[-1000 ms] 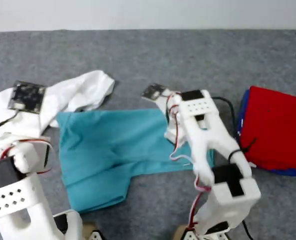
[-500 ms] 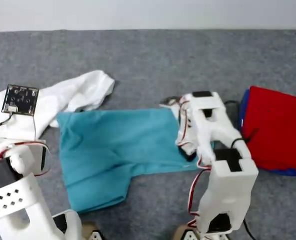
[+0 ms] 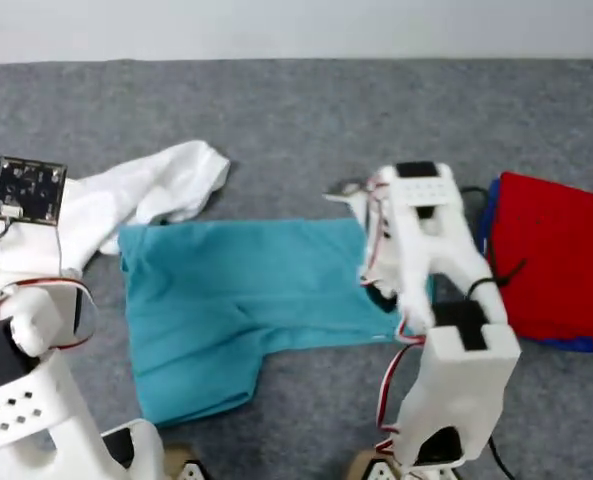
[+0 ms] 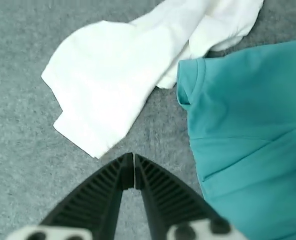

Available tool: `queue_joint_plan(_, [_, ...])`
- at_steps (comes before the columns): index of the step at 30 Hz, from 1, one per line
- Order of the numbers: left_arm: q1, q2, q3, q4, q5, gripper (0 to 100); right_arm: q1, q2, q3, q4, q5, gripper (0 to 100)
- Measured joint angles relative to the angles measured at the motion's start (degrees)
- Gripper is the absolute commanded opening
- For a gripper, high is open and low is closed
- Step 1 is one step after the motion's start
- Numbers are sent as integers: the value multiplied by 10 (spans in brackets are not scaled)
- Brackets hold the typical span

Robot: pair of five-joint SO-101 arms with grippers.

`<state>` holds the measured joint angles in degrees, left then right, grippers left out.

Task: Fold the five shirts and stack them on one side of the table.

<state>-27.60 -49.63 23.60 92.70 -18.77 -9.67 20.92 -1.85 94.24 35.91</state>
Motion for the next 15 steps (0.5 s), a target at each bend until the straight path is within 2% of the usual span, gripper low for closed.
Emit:
queue_joint_plan(5, [-33,0,-51,27,11,5,-94,-22,-47,18,-23,11])
queue_joint_plan(8, [-84,0,-62,36,19,5,-144,-22,-66,14,-59,11])
queue_joint_plan(15, [-162,0,-62,41,21,5,-273,15,-105,-73,-176,9])
